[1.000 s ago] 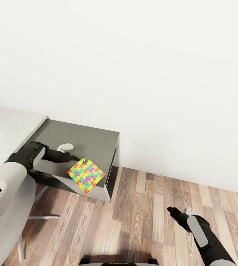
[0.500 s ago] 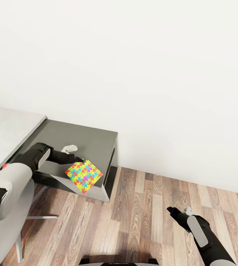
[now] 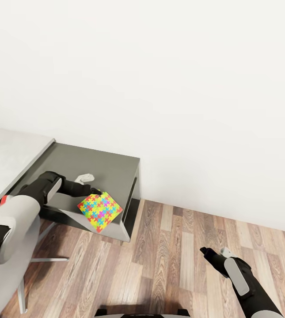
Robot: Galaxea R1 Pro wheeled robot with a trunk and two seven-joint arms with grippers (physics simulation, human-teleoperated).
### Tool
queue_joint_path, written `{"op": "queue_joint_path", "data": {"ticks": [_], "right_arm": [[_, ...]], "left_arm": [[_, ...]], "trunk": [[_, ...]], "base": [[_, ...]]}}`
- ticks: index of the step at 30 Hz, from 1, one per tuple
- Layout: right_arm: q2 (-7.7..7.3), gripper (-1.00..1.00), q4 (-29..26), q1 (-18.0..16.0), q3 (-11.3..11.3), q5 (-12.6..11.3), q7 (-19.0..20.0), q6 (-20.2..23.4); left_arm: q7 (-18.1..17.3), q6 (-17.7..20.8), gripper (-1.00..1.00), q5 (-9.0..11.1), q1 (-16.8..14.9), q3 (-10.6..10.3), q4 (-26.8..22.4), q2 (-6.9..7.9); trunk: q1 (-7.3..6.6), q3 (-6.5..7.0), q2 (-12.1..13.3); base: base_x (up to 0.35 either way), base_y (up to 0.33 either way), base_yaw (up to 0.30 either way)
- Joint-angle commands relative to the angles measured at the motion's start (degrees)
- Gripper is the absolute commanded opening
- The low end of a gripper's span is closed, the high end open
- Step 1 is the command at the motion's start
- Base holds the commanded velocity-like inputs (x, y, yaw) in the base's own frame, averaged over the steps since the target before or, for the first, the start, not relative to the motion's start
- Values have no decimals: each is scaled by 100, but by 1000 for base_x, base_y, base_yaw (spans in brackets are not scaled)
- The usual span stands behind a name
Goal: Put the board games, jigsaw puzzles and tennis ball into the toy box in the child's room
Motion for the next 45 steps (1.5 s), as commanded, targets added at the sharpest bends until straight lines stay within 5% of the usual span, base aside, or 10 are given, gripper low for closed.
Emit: {"op": "queue_joint_path", "data": {"ticks": [1, 45], "right_arm": [[-1, 100, -12, -2, 0, -60, -48, 19], [-19, 100, -11, -2, 0, -52, 119, 19]], "left_arm": [[-6, 36, 100, 27, -4, -29, -6, 0], [-61, 36, 100, 26, -4, -29, -6, 0]], "trunk": [[3, -9, -10], [3, -9, -10]], "base": [[0, -51, 0], [-14, -35, 0]]}}
